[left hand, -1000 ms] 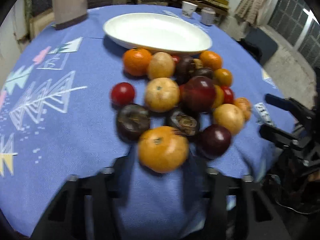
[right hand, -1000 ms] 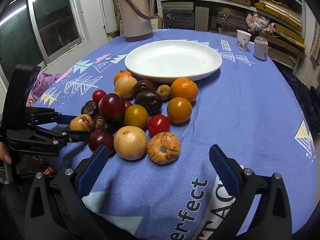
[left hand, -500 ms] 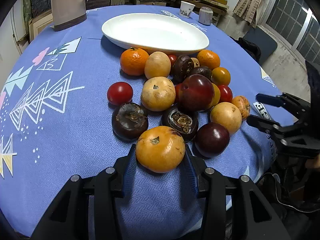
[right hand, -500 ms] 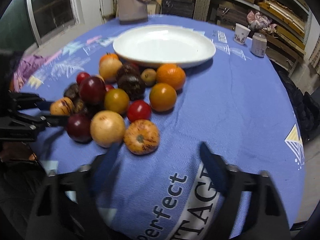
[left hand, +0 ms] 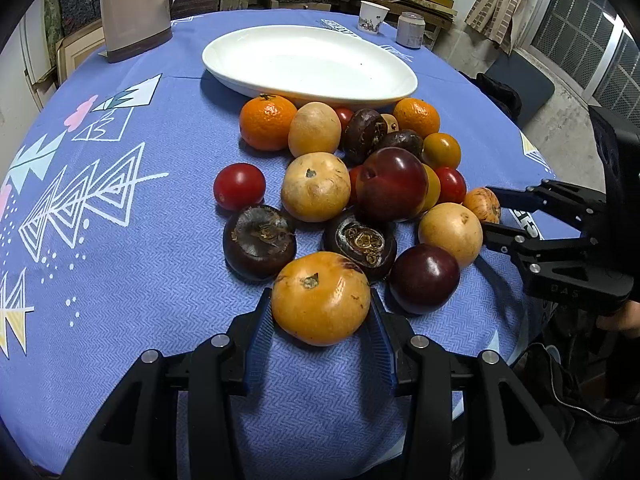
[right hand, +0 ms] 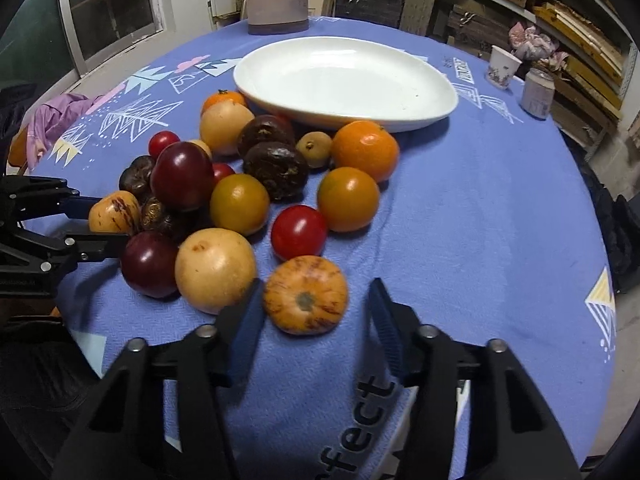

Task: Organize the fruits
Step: 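Carry both fruits onto the white plate and open both tools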

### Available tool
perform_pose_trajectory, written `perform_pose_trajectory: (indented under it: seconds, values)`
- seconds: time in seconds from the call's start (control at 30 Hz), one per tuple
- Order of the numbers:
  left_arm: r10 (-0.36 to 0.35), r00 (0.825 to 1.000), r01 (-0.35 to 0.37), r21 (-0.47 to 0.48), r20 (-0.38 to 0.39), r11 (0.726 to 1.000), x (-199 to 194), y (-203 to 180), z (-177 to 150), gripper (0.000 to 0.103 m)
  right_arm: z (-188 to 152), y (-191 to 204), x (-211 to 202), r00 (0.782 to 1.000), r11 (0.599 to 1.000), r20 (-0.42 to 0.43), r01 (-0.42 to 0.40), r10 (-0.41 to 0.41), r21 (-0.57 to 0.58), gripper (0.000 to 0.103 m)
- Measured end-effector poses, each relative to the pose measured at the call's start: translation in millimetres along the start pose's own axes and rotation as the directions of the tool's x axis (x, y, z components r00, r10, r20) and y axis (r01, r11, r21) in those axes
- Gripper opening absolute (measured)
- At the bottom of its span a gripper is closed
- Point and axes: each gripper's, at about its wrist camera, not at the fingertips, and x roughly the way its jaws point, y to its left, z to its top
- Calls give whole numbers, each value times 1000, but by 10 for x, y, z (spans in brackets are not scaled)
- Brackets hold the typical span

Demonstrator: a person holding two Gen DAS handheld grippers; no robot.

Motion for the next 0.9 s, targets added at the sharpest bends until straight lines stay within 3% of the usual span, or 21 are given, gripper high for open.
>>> perform_pose_trajectory:
  seconds: [0.3,0.6,0.9]
  values:
    - [-37,999,37,-3,5,999,-35,-3,-11,45,-31,-102,-155,998,998,35,-45,43,55,40]
    - [17,999,-18,26,48,999,-196,-68,5,45,-31,-70,-349,996,998,77,-47,44,39,40]
    - [62,992,-73,99,110,992,-449,-99,473,45,430,-107,-667,986,1000,167,-19,21,-16,40]
